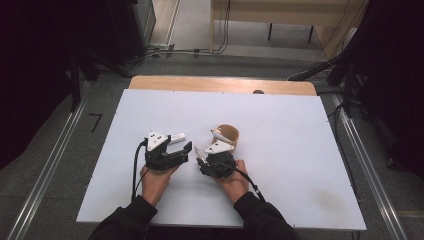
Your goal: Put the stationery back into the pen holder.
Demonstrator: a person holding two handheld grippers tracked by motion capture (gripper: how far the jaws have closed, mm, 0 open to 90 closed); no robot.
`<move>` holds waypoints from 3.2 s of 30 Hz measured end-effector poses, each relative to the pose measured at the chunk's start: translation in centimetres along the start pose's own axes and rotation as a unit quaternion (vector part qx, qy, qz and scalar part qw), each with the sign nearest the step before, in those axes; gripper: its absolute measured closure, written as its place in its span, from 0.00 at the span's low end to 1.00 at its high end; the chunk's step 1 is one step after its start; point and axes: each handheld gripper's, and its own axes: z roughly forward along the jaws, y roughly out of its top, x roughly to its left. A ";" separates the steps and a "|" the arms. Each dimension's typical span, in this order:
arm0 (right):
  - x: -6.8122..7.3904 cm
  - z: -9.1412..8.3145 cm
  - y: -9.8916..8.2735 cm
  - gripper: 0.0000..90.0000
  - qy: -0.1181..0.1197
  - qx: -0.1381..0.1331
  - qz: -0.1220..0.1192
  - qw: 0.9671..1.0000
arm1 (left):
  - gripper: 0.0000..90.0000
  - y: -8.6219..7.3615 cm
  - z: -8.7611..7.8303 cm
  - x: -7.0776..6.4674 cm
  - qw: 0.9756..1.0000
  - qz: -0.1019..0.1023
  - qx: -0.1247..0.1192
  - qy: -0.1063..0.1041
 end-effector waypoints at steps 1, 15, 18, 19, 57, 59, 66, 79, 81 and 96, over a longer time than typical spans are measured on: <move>0.1 0.1 0.0 0.48 0.000 0.000 -0.001 1.000 | 0.21 0.0 0.0 0.0 1.000 0.000 0.000 0.001; 0.4 1.1 0.8 0.60 -0.001 0.011 -0.006 1.000 | 0.21 -0.1 0.1 0.2 1.000 -0.002 0.002 0.002; 0.5 1.3 1.0 0.63 0.001 0.013 -0.006 1.000 | 0.21 -0.1 0.1 0.1 1.000 -0.002 0.000 0.000; 0.5 1.4 1.0 0.65 0.003 0.013 -0.008 1.000 | 0.21 -0.1 0.1 0.1 1.000 -0.002 0.000 0.001; 0.7 0.7 1.1 0.88 0.020 0.010 0.001 1.000 | 0.22 -0.1 -0.3 0.3 1.000 -0.016 0.004 -0.012; 0.8 0.1 1.0 0.88 0.030 0.003 0.004 1.000 | 0.23 -0.1 -0.4 0.3 1.000 -0.022 0.003 -0.015; 0.9 -2.8 0.8 0.88 0.064 -0.029 0.006 0.998 | 0.23 -0.2 -0.7 0.1 0.999 -0.036 0.008 -0.030; -1.6 -8.2 -0.3 0.88 0.077 -0.074 0.027 0.994 | 0.25 -0.7 -1.3 -1.5 0.994 -0.046 0.031 -0.090; -2.4 -8.8 -0.4 0.88 0.079 -0.083 0.038 0.993 | 0.26 -0.9 -1.2 -2.1 0.992 -0.042 0.039 -0.108; -4.4 -10.2 -1.0 0.88 0.082 -0.128 0.058 0.987 | 0.34 -2.1 0.9 -7.1 0.969 -0.034 0.096 -0.227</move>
